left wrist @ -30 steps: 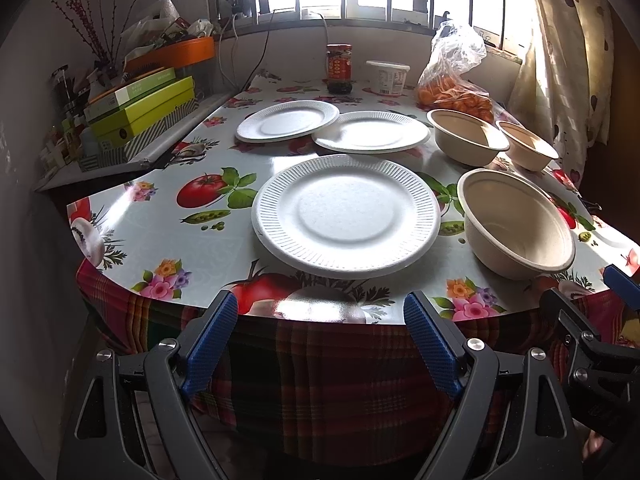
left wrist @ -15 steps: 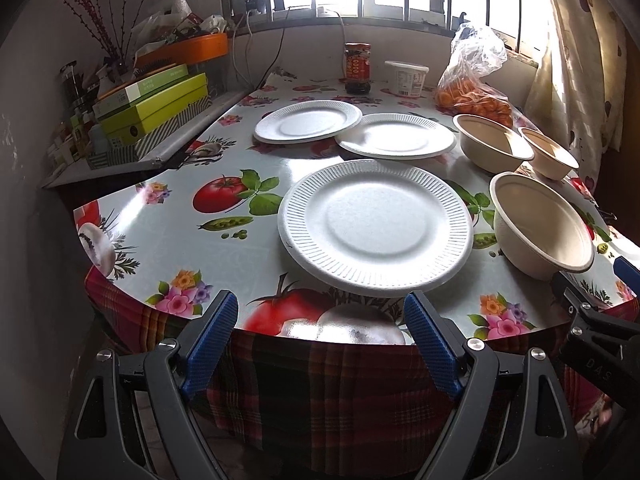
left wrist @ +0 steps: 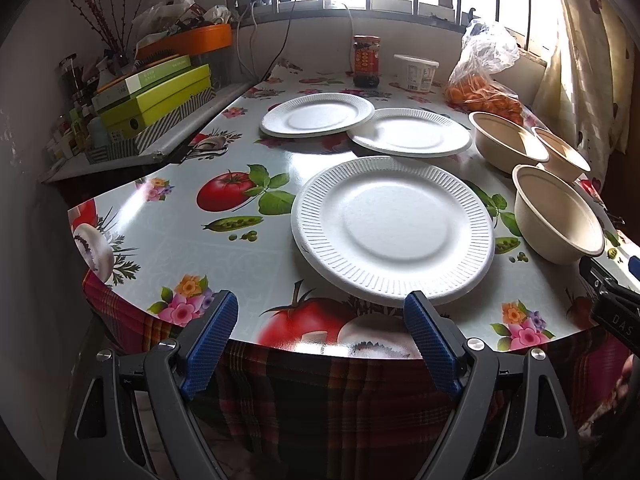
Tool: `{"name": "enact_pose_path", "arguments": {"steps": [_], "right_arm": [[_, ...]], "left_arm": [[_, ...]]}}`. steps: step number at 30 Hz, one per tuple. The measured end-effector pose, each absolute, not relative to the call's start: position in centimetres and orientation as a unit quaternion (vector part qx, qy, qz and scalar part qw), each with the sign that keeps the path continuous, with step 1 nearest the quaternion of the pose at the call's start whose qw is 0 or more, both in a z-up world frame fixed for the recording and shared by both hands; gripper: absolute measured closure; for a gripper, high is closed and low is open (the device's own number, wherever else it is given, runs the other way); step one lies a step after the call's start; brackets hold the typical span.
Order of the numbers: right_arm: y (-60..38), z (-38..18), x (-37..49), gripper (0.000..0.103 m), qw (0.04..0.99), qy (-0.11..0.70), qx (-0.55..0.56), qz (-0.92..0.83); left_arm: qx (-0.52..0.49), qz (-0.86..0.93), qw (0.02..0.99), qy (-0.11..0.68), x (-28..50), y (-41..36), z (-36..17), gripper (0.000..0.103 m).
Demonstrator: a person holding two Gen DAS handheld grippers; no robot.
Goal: Organize plates and bowls
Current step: 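Move the right tool toward the nearest white foam plate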
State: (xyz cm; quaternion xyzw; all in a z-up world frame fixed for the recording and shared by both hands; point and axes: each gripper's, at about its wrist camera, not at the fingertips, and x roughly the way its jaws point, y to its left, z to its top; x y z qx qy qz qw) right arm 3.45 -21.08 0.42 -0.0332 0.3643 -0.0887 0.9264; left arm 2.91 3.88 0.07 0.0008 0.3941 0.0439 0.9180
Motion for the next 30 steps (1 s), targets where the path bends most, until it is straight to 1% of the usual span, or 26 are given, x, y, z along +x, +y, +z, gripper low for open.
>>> {"name": "enact_pose_path", "arguments": {"steps": [2,5,8,11,17,19,22,27,29,30], "right_arm": [[-20.8,0.5,3.1,0.0,0.922,0.379,-0.031,-0.071],[-19.8,1.8,1.7,0.0,0.918,0.396,-0.025,0.012],[-18.3,4.1,0.7,0.0,0.926,0.37,-0.061,0.047],[-17.2,6.7,1.2,0.0,0.937,0.336,-0.063,0.074],[-15.0,9.1,4.8,0.0,0.933,0.336,-0.056,0.117],[-14.4,9.0,6.3,0.0,0.928,0.345,-0.061,0.128],[-13.5,8.0,7.8,0.0,0.915,0.367,-0.032,0.166],[-10.6,5.0,10.5,0.0,0.895,0.407,-0.026,0.179],[-9.8,4.0,11.7,0.005,0.89,0.417,-0.038,0.179],[-9.4,3.7,12.3,0.005,0.889,0.42,-0.048,0.176]], "left_arm": [[-0.003,0.036,0.918,0.395,3.0,4.0,0.1,0.017],[-0.028,0.016,0.917,0.397,3.2,5.1,0.5,0.017],[-0.051,0.01,0.919,0.391,3.7,7.2,1.2,0.017],[-0.073,0.012,0.919,0.386,4.5,9.6,2.2,0.017],[-0.076,0.029,0.929,0.361,5.7,13.1,4.4,0.018],[-0.083,0.02,0.927,0.364,6.3,14.0,4.5,0.017],[-0.091,0.0,0.92,0.38,7.5,14.6,3.9,0.017],[-0.136,-0.032,0.893,0.428,9.6,14.4,1.1,0.018],[-0.141,-0.044,0.886,0.44,10.1,13.9,0.2,0.018],[-0.137,-0.045,0.885,0.443,10.2,13.5,0.0,0.018]]}}
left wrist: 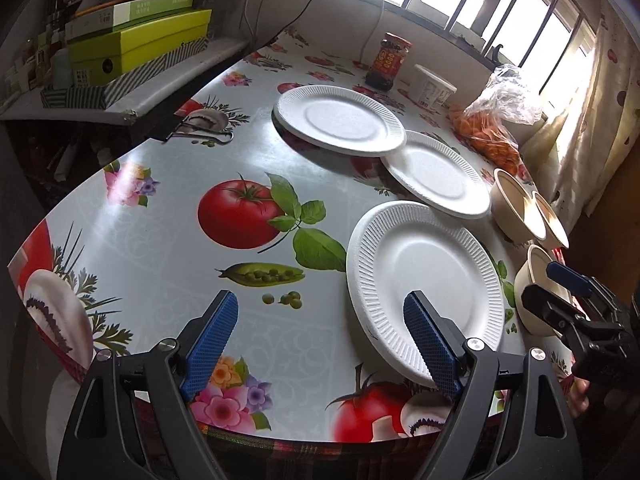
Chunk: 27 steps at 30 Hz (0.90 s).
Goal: Organize plates and bowls
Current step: 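Move the right tool toward the nearest white foam plate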
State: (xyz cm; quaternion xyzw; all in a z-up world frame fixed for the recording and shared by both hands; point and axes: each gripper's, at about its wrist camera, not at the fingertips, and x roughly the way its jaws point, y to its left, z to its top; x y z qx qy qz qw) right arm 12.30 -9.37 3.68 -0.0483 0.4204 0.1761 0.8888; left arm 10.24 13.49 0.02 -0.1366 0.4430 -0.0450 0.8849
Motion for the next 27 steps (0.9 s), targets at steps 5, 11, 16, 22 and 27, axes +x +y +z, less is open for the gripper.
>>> {"name": "enact_pose_path", "arguments": {"steps": [5,11,16,22,27], "right_arm": [[-8.4,2.4,15.2,0.015,0.884,0.433,-0.059,0.168],[-7.8,1.2,17.8,0.033,0.873,0.458,-0.072,0.151],[-8.0,0.3,19.5,0.036,0.864,0.479,-0.088,0.123],[-8.2,-0.6,20.7,0.044,0.857,0.494,-0.089,0.118],[-7.6,-0.8,20.6,0.061,0.851,0.502,-0.077,0.132]], "left_arm": [[-0.136,-0.071,0.878,0.453,10.9,12.4,-0.6,0.018],[-0.157,-0.086,0.869,0.461,11.2,12.2,-1.0,0.022],[-0.16,-0.086,0.863,0.471,11.6,11.9,-1.5,0.031],[-0.154,-0.087,0.86,0.478,11.9,11.6,-1.7,0.032],[-0.158,-0.086,0.861,0.477,11.9,11.7,-1.7,0.032]]}}
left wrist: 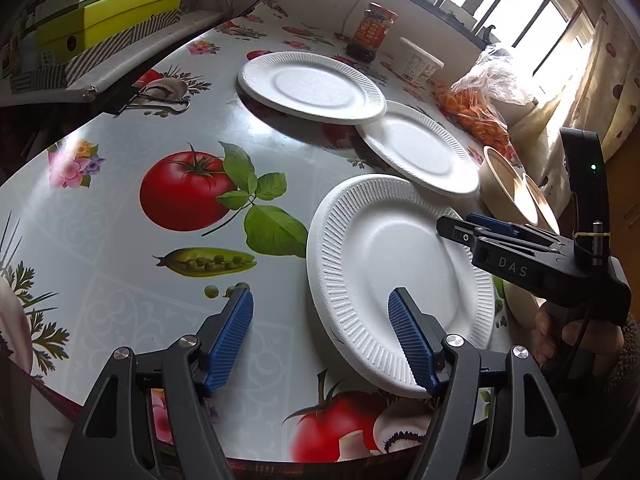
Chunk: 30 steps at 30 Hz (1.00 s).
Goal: Organize plates and bowls
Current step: 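Slide the right gripper fingers around the white plate's rim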
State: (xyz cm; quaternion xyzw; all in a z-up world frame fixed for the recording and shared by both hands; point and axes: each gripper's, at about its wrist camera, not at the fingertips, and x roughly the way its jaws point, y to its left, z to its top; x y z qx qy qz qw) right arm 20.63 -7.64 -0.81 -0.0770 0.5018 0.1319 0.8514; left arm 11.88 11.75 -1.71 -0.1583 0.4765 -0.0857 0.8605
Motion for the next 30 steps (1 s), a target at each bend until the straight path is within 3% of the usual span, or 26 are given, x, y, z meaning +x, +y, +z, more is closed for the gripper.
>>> {"name": "enact_pose_path", "arguments": {"steps": [6,30], "right_arm": [[-6.4,-0.8,20.7,0.07,0.846,0.509,-0.054,0.152],[-0.9,0.2,21.4,0.07,0.85,0.483,-0.022,0.208]], "left_arm": [[-0.161,-0.08,0.866,0.467,11.6,12.3,-1.3,0.032],[-0.179,-0.03,0.872,0.456,12.2,16.7,-0.8,0.032]]}}
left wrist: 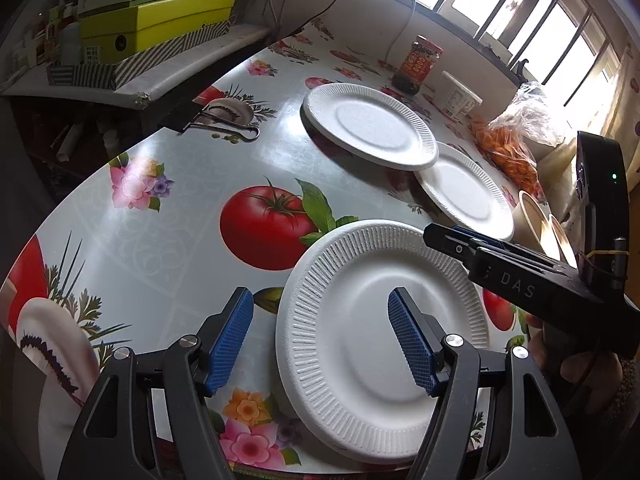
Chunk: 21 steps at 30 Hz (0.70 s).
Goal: Organize plates and bowls
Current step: 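Slide the right gripper fingers around the white plate's rim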
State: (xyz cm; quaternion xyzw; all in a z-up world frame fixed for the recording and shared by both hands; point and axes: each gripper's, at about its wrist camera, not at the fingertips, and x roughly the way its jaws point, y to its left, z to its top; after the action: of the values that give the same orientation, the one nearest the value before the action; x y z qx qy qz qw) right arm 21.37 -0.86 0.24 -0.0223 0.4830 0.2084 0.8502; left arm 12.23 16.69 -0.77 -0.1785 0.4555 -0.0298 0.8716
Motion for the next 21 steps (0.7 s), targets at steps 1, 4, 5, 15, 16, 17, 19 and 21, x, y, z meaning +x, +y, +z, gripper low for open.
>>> {"name": "enact_pose_path", "arguments": {"steps": [1,4,5,15,16,17,19,21], "right_arm": [[-1.3,0.6,21.1,0.07,0.853,0.478,-0.022,0.21],[-2.9,1.1,20.0,0.066,0.856,0.476,-0.026,0.198],[-3.6,1.1,19.6,0.062,0.856,0.479,-0.022,0.194],[-4.7,0.0,15.9,0.06,0.84,0.502,-0.02,0.204],[-4.3,-0.1,15.9,0.06,0.838,0.505,-0.022,0.206],[-3.9,-0.2,15.9,0.06,0.837,0.506,-0.021,0.209],[-3.3,-0.4,16.0,0.061,0.833,0.507,-0.019,0.219],[-2.7,-0.7,16.3,0.061,0.832,0.509,-0.019,0.221]], "left_arm": [[-0.18,-0.03,0.872,0.453,12.0,16.9,-0.7,0.032],[-0.18,-0.028,0.873,0.452,11.4,17.4,-0.6,0.032],[-0.181,-0.03,0.873,0.452,11.1,17.6,-0.6,0.032],[-0.191,-0.051,0.863,0.464,9.1,17.7,-0.7,0.032],[-0.191,-0.054,0.863,0.464,9.2,17.5,-0.7,0.032],[-0.192,-0.056,0.863,0.465,9.2,17.5,-0.7,0.032],[-0.194,-0.061,0.862,0.465,9.2,17.3,-0.8,0.032],[-0.194,-0.06,0.861,0.466,9.4,17.2,-0.8,0.032]]}}
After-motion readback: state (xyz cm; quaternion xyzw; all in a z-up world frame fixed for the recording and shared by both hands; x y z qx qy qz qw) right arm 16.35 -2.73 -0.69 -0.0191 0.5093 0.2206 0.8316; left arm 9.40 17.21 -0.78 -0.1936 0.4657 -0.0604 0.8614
